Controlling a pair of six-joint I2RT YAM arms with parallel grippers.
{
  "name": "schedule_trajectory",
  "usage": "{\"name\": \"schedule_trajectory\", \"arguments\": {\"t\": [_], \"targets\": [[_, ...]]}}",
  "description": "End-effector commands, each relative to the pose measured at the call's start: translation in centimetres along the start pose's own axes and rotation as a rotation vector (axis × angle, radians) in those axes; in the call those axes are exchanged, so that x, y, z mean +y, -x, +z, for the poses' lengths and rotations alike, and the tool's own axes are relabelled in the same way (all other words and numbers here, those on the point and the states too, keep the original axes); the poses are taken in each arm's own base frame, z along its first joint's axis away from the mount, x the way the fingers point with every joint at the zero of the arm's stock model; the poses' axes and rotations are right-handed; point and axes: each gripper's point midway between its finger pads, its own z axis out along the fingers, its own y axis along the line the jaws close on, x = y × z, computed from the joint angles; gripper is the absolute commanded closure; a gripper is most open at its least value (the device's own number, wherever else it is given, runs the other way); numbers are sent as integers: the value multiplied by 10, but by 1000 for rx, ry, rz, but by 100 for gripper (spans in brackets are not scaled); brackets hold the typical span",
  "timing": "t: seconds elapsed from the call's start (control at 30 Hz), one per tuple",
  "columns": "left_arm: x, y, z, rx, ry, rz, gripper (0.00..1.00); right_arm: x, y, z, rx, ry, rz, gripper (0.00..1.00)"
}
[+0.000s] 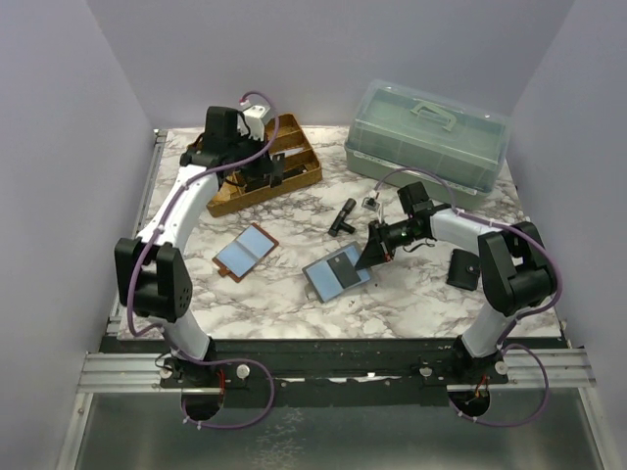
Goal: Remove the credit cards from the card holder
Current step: Place the credit card in the storage box.
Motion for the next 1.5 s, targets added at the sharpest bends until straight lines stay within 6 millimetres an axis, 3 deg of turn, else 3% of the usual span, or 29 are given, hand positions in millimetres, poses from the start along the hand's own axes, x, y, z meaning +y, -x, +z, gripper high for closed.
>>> {"name": "schedule_trajectory", "arguments": {"t": [0.0,0.2,0.47,0.8,1.27,1.47], "targets": [[39,-15,14,223,54,253,100,-1,4,4,21,-2,-15,100],[78,11,30,298,162,419,100,-3,-1,8,37,6,3,100],[102,-3,55,386,158,577,100,-5,-7,16,69,17,17,100],[98,-18,83,423,48,701,100,-8,-10,18,79,18,29,100],[83,-30,114,420,-133,732,100,-7,-9,18,80,21,28,100],[80,-45,123,437,-194,726,100,-7,-9,18,80,18,27,100]]}}
